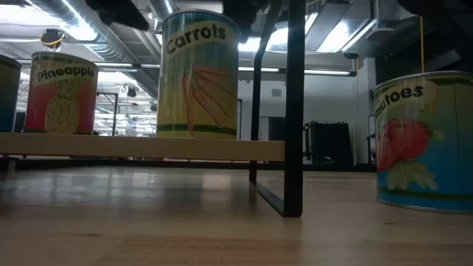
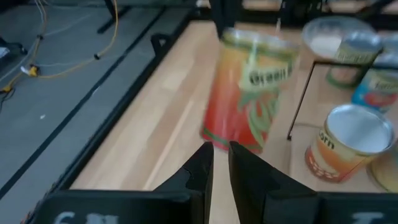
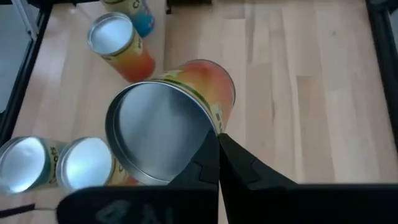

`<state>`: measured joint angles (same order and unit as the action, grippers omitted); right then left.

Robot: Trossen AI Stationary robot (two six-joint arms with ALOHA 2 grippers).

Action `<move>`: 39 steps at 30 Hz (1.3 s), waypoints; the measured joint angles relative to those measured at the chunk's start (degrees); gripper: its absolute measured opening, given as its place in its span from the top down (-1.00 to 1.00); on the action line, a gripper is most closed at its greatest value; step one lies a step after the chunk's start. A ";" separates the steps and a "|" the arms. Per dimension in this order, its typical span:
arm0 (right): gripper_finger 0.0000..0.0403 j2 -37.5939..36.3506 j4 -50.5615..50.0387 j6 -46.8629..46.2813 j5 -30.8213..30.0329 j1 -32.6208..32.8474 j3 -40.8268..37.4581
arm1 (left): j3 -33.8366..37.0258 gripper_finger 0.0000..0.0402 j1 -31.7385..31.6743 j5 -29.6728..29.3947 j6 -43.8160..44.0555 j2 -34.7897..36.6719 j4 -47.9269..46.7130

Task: Pick and place cans onto a shelf
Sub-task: Put the green bean can on the shelf

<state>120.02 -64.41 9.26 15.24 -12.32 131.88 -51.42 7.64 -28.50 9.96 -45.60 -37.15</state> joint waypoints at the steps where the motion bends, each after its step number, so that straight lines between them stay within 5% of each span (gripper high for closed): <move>1: 1.00 0.72 0.20 0.00 -0.04 0.37 0.59 | -0.02 0.78 0.00 -0.06 0.00 1.24 -0.35; 14: 1.00 5.45 0.86 0.09 7.39 5.75 2.84 | -0.04 0.78 0.01 1.08 0.44 12.77 -4.73; 39: 1.00 10.35 3.48 0.07 7.36 10.23 2.81 | -0.04 0.78 0.02 2.16 0.46 12.67 -6.26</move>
<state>130.38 -60.93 9.32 22.60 -2.09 134.69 -51.46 7.66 -26.34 10.41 -32.94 -43.40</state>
